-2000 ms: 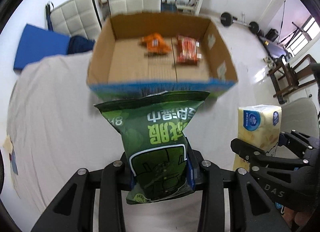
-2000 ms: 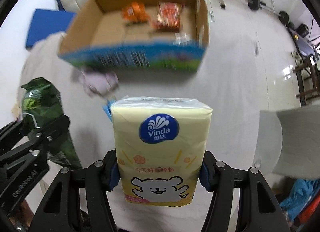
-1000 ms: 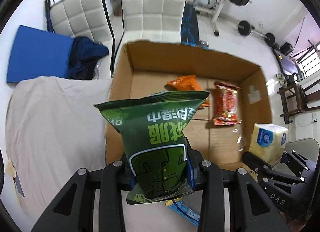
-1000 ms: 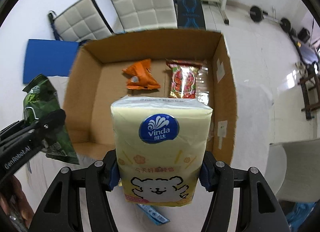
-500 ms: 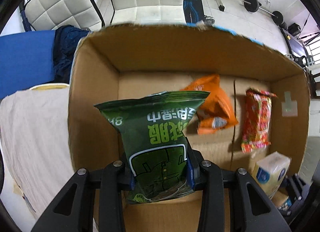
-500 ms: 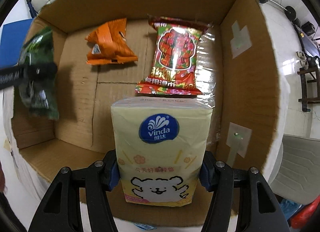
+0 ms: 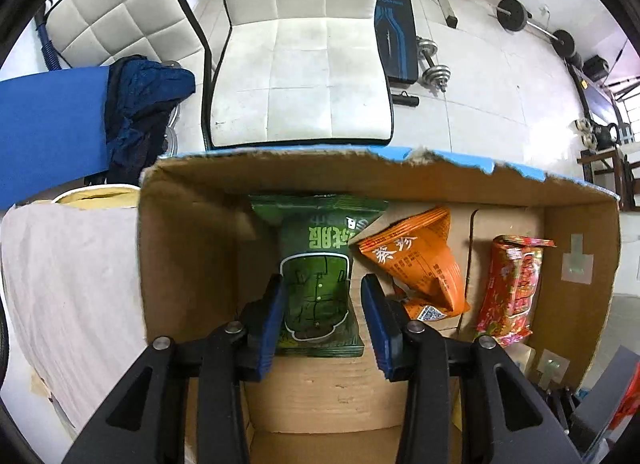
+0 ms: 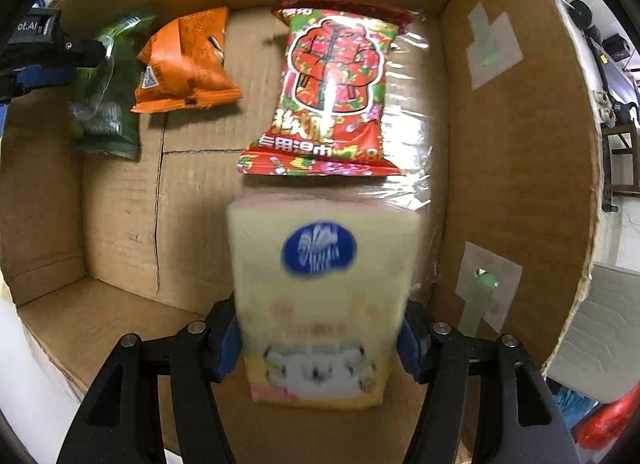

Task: Organize soft objects
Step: 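Carry the green bag and tissue pack into the box and release both, then grasp the lavender plush with the left tool while the right grasps the blue packet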

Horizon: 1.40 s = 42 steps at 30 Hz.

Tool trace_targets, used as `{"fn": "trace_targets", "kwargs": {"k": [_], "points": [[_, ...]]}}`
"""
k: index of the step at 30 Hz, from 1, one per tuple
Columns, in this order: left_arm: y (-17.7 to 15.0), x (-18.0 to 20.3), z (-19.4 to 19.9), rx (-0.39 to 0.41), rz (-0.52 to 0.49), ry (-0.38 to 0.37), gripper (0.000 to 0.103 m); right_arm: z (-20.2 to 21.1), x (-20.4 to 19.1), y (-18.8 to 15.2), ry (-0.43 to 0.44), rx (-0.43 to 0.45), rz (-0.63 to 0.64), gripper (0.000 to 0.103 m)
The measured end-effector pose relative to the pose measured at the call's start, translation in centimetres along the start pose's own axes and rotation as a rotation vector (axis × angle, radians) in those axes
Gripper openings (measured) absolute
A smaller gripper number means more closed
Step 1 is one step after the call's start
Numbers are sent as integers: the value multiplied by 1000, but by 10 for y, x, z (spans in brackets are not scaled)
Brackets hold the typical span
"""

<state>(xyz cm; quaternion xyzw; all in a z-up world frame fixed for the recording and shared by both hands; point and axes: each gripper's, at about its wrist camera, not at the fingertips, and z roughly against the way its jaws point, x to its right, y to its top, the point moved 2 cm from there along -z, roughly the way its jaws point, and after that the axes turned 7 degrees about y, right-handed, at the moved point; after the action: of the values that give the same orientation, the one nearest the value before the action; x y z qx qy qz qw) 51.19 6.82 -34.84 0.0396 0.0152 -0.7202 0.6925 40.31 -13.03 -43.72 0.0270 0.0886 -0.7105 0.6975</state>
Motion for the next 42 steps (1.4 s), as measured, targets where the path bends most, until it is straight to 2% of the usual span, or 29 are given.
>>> {"fn": "trace_targets", "kwargs": {"k": [7,17,22,26,28,30,31,32,34,39,42], "points": [[-14,-2,23,39,1,11,39,22,2,-2,3,49,-1,68],[-79,-3,76,156,-28,18,43,61,-9,-24,-4,129,-2,68],[-122,-3,102,220,-42,44,67,83,-20,-39,-27,177,7,68],[-148,-4,117,262,-37,50,75,99,-24,-57,-39,212,16,68],[-160,-5,126,283,-27,47,90,109,-27,-67,-43,232,20,68],[-169,-6,134,306,-19,43,95,117,-31,-77,-50,250,28,68],[-174,-5,137,314,-12,43,98,122,-34,-83,-50,262,32,73],[-179,-6,141,321,-8,37,99,126,-36,-87,-46,272,35,83],[-186,-8,147,329,6,29,99,134,-40,-95,-40,292,40,93],[-206,-12,163,365,34,29,100,155,-46,-112,-41,334,32,94],[-217,-16,171,387,58,29,100,168,-46,-121,-57,373,23,99]]}}
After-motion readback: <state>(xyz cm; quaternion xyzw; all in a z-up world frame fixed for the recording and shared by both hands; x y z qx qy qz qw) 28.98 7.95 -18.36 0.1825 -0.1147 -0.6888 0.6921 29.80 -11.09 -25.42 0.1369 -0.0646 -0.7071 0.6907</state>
